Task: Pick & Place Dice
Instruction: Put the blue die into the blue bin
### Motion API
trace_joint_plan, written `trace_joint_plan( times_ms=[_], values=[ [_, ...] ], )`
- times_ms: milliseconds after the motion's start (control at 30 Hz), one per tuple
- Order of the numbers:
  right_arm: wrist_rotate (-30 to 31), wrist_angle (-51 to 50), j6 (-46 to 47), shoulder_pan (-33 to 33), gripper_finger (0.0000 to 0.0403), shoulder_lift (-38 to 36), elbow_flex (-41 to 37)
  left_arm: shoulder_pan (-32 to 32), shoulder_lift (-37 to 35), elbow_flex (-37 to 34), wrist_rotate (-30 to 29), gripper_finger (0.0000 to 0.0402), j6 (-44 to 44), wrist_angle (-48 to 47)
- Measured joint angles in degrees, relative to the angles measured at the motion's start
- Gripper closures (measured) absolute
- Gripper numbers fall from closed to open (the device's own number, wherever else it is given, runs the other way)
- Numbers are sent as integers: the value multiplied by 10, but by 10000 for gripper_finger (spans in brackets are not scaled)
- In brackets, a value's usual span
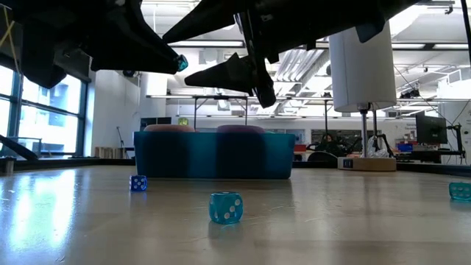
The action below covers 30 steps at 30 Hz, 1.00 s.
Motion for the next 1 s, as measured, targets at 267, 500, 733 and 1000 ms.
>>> trace_joint_plan(
  times_ms=[267, 500, 733, 1000],
  values=[
    [0, 0, 0, 0, 151, 0, 0, 0, 0, 0, 0, 354, 0, 0],
    [0, -1, 0, 0, 151, 0, 0, 0, 0, 0, 0, 354, 0, 0],
    [0, -9, 0, 0, 151, 0, 0, 0, 0, 0, 0, 354, 0, 0],
    [0, -9, 0, 0, 198, 0, 0, 0, 0, 0, 0, 354, 0, -1]
  ],
)
